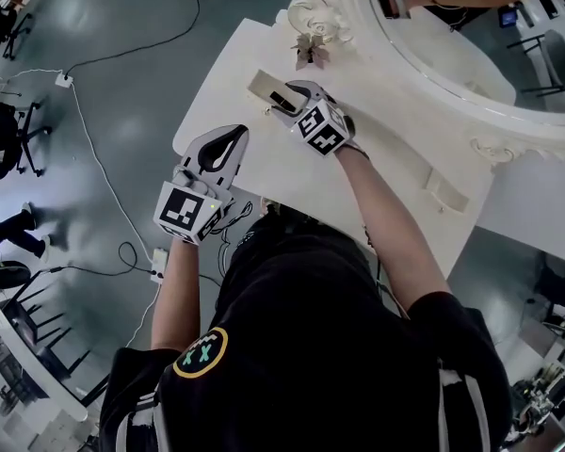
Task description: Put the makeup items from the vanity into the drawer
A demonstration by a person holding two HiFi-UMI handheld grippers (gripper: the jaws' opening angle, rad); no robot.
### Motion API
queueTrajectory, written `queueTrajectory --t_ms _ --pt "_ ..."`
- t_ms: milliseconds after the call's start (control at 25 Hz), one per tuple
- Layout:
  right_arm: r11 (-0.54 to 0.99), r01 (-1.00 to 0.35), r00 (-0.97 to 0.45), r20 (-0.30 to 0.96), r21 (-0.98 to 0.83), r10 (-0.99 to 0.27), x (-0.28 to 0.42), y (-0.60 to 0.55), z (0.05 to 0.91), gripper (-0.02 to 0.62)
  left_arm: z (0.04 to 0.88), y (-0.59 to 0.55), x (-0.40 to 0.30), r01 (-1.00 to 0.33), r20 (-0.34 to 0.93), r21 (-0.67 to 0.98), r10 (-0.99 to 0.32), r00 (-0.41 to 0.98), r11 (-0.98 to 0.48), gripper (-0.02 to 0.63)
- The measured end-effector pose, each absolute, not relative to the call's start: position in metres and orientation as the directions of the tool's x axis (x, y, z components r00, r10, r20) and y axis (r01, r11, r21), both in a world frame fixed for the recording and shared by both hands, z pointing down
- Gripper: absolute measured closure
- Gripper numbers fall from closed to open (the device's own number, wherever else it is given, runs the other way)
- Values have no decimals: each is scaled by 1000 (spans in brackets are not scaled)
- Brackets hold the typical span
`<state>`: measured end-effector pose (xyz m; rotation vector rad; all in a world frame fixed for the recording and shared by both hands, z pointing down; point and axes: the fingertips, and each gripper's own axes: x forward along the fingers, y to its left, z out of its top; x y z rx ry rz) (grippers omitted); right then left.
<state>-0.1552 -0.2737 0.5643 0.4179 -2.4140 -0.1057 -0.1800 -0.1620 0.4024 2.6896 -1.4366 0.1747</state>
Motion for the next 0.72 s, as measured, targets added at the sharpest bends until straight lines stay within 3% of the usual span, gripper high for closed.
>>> queueTrajectory --t_ms 240,560,720 --pt "935 -298 -729 587 191 -352 -146 -273 554 293 402 -166 -174 -822 139 20 -812 566 -569 580" --pt "900 -377 -784 441 220 -436 -121 -255 488 282 396 -176 -149 -781 124 6 -775 620 -624 580" --pt "868 -433 -793 355 244 -495 -97 -242 445 355 392 -181 -131 -752 112 -2 -748 655 -659 580"
